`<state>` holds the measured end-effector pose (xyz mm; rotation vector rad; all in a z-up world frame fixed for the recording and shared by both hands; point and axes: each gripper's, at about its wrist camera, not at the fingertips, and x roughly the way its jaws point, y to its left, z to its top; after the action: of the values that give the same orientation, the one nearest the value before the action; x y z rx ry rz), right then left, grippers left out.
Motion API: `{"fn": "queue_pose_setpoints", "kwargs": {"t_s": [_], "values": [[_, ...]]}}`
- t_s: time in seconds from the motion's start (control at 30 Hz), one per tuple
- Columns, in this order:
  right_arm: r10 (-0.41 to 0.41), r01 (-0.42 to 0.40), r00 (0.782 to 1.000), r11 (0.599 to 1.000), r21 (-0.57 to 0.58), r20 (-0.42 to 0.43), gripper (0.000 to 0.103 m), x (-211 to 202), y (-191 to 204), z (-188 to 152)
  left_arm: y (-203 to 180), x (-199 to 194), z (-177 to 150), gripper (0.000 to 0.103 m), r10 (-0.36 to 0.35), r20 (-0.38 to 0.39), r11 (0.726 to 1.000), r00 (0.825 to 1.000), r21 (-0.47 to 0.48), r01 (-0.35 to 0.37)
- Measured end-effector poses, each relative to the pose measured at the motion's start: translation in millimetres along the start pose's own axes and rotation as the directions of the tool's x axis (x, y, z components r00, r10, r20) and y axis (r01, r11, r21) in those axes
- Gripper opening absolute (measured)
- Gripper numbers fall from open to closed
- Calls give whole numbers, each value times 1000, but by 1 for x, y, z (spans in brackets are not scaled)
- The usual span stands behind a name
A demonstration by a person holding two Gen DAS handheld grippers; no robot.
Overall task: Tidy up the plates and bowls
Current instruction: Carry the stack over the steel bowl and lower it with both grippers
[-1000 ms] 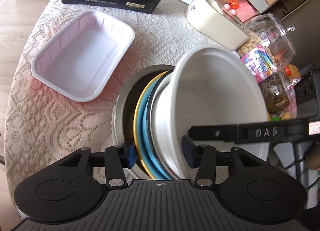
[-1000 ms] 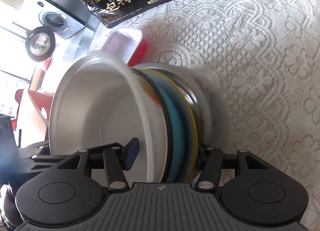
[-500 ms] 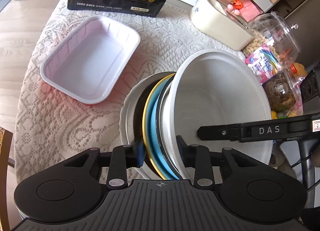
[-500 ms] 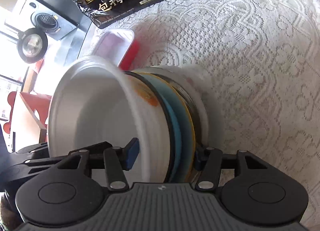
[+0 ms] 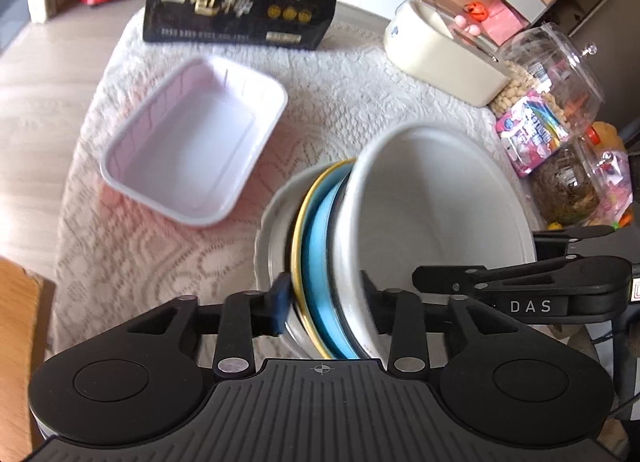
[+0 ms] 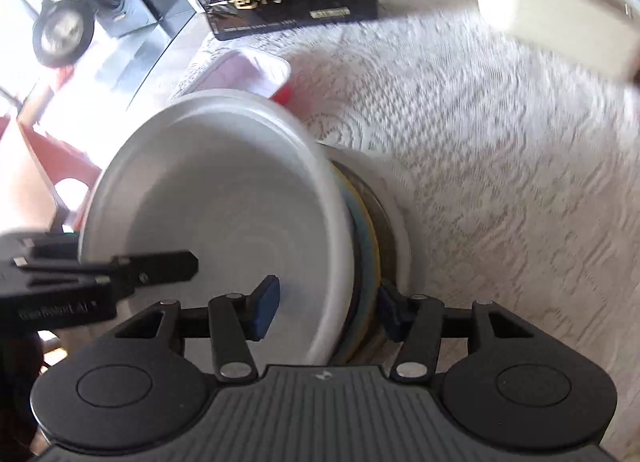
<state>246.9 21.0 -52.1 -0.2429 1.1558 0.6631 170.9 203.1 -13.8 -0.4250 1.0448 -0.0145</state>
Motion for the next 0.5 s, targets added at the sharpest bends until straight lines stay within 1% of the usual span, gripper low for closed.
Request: {"fn": "queue_pose_setpoints", "kwargs": {"t_s": [0.07, 0.13, 0.17, 0.23, 0.33, 0.4, 0.47, 0.5], "values": [[-26, 28, 998, 999, -34, 53, 53, -6, 5, 0, -4, -6, 1, 39, 38, 26, 999, 999, 30, -39], [-49, 55, 994, 996, -64, 97, 53, -15, 10, 0, -4, -9, 2, 39, 31, 26, 999, 999, 36, -31], [-42, 49, 994, 996, -75, 104, 53, -18, 13, 0, -3, -9, 3, 39, 28, 19, 999, 999, 33, -28], [-28, 36, 995, 996, -81, 99, 54, -22, 15, 0, -2, -8, 3, 40, 19, 16, 1000, 1000, 22, -20], [-39, 46, 995, 996, -73, 90, 54, -19, 15, -2, -3, -10, 1, 40, 13, 14, 1000, 1000, 19, -14], [-19, 22, 997, 999, -30, 70, 54, -15, 9, -3, -3, -12, 1, 40, 6, 5, 1000, 1000, 28, -7], [7, -7, 998, 1000, 13, 56, 54, -10, 5, -5, 1, -12, 3, 41, -14, -10, 1000, 1000, 8, 14], [13, -15, 998, 999, 31, 55, 55, -9, 2, -5, 3, -12, 3, 41, -11, -13, 1000, 1000, 1, 11]]}}
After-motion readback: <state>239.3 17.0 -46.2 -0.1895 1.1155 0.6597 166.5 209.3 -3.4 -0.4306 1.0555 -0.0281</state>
